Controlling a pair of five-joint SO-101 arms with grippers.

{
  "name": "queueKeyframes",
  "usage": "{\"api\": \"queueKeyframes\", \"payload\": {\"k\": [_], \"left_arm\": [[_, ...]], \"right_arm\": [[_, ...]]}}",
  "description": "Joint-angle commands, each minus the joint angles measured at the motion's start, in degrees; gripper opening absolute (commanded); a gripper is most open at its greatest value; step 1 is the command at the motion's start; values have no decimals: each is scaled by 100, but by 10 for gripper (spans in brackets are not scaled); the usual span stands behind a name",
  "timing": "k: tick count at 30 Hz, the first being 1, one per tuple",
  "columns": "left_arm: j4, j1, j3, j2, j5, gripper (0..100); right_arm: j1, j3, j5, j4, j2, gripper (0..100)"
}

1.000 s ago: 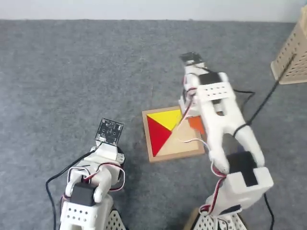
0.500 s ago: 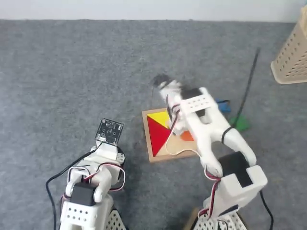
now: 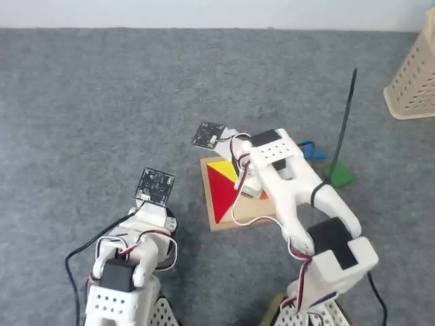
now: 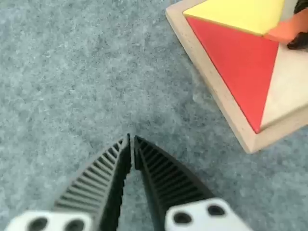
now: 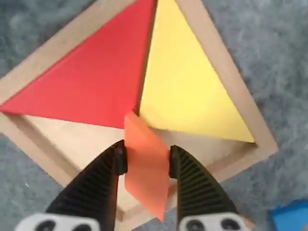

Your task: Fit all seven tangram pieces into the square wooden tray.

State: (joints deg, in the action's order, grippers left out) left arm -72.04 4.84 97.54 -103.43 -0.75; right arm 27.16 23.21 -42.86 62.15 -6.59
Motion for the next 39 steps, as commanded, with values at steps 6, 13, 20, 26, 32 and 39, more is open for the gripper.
{"api": "queueKeyframes", "payload": {"k": [6,13,20,26,32,39], "left_arm": [[-35,-35,-101,-114,53,12],[-35,-35,-101,-114,53,12],[-35,-35,-101,-114,53,12],[-35,-35,-101,-114,53,12],[-35,-35,-101,-114,53,12],[-35,-35,-101,-114,53,12]], "right_arm": [[207,730,-141,-163,1763,7],[523,1187,-774,-549,1807,7],[743,1231,-967,-549,1807,7],[1033,1538,-1459,-585,1807,7],[1138,1538,-1292,-611,1807,8],[1253,1565,-967,-716,1807,8]]}}
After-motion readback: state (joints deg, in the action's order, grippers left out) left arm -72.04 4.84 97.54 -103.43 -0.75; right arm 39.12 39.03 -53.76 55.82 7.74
